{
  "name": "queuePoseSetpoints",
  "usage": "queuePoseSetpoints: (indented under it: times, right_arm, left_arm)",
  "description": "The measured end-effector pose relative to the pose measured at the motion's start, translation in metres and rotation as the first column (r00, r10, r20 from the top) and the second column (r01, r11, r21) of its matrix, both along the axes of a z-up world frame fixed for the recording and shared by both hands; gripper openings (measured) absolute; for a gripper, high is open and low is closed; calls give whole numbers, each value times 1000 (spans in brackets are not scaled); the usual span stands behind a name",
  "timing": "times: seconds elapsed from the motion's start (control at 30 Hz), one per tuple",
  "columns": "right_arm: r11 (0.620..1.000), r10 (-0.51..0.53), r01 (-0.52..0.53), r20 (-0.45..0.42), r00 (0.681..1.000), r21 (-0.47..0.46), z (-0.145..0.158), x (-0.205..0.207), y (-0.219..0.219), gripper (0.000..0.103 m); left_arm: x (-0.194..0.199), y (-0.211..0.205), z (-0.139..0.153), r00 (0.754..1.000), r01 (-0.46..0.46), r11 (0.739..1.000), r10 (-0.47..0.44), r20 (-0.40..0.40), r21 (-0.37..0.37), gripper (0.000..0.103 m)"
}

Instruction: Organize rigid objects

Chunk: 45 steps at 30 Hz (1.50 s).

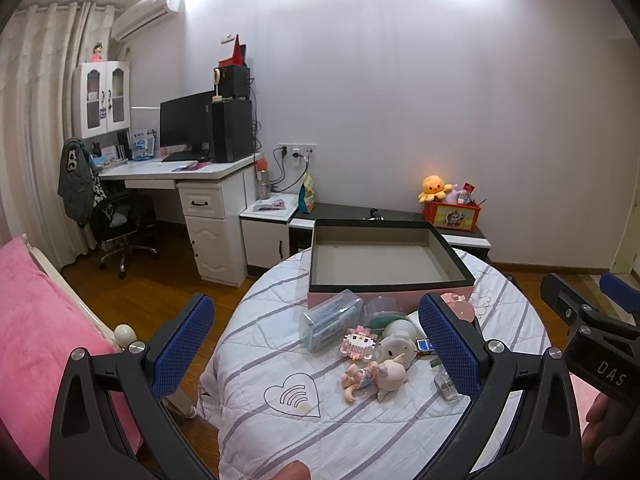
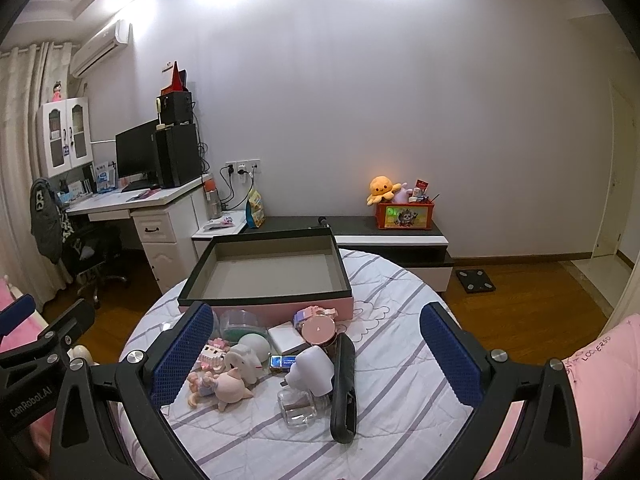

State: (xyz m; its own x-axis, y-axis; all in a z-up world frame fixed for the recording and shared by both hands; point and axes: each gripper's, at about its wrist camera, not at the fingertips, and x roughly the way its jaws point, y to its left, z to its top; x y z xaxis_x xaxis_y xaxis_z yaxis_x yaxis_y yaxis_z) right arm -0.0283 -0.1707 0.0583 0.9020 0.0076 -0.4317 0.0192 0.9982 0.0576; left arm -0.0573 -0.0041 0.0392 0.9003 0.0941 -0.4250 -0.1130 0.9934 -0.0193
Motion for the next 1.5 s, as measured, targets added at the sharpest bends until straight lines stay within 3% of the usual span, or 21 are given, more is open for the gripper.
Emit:
queuePoseSetpoints:
  times: [1.5]
  right_arm:
    - [1000, -8, 7, -52, 999, -7, -16, 18, -10, 103]
  left_arm:
    - [23, -4, -22, 998, 15, 1000, -15, -68, -1, 103]
